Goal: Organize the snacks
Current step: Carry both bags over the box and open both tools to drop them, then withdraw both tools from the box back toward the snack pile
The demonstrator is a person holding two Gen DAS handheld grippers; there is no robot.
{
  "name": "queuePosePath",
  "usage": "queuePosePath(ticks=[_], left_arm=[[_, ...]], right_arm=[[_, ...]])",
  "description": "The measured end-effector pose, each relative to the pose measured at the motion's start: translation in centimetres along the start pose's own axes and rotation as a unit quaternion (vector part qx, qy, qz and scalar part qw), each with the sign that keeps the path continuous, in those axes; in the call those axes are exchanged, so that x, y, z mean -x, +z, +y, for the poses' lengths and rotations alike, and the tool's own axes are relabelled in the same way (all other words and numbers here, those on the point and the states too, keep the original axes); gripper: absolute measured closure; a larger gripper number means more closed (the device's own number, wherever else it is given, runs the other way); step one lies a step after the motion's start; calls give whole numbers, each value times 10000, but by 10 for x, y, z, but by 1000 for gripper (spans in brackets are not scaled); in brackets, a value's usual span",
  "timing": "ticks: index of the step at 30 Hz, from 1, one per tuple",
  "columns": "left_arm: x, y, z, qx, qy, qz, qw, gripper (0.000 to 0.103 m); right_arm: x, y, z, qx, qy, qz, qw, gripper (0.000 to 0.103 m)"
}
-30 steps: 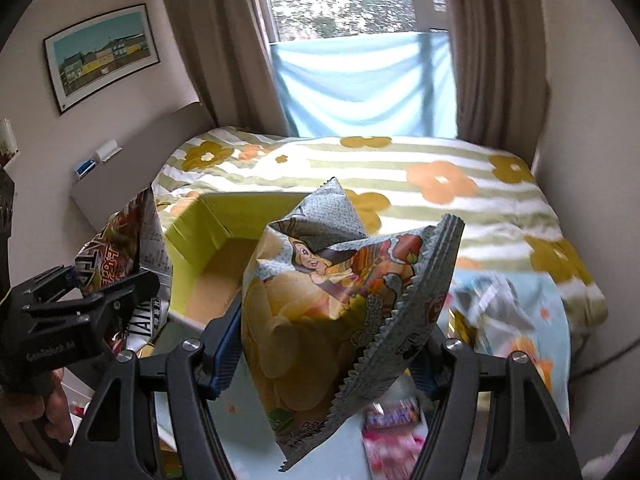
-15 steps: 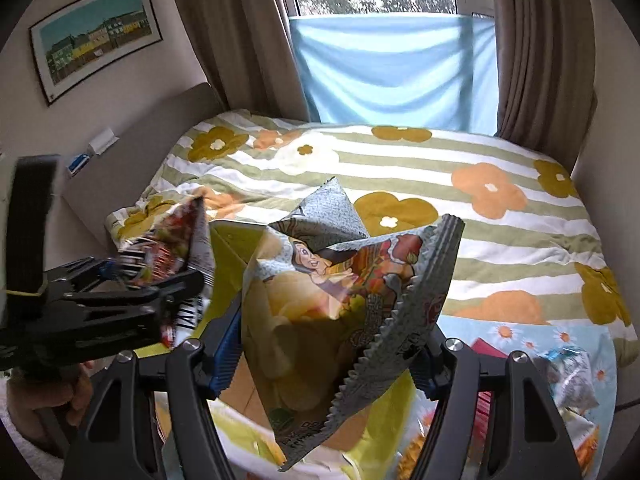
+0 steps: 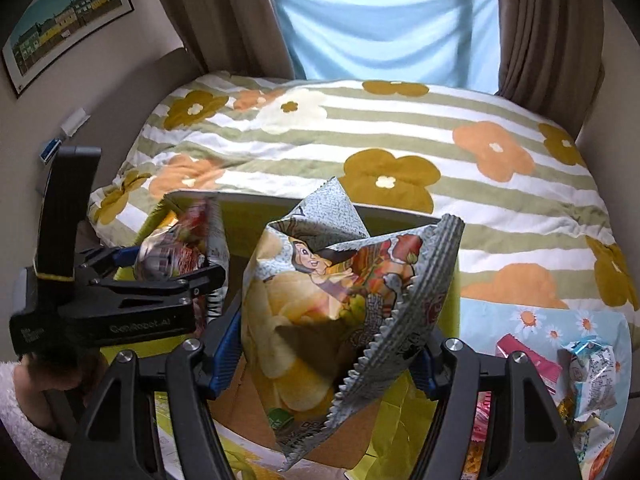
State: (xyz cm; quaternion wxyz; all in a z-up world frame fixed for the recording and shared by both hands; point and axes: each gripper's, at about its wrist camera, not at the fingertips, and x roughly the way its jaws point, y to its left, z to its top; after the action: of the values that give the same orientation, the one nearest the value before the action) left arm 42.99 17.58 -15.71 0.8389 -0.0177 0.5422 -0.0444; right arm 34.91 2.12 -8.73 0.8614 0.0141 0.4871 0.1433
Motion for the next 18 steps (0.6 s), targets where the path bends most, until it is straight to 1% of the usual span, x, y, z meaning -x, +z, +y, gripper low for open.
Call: queuePosePath(ticks=[1, 6, 11, 17, 18], left_arm=[[2, 0, 1, 50, 21, -62, 10000, 0], [11, -4, 6, 69, 119, -113, 9998, 0], [21, -12, 11, 277, 58, -141, 9995, 0], [29, -17, 13, 361, 147, -203, 9990, 0], [30, -18, 14, 381, 146, -217, 9989, 0]], right_arm=[[-2, 0, -1, 25, 6, 39, 10000, 38], [-9, -1, -5, 78, 25, 154, 9998, 38], [-17, -2, -5, 207, 67, 266, 9994, 38], [-25, 8, -4, 232, 223, 332, 9989, 37], [-28, 10, -4, 235, 205, 331, 9990, 35]])
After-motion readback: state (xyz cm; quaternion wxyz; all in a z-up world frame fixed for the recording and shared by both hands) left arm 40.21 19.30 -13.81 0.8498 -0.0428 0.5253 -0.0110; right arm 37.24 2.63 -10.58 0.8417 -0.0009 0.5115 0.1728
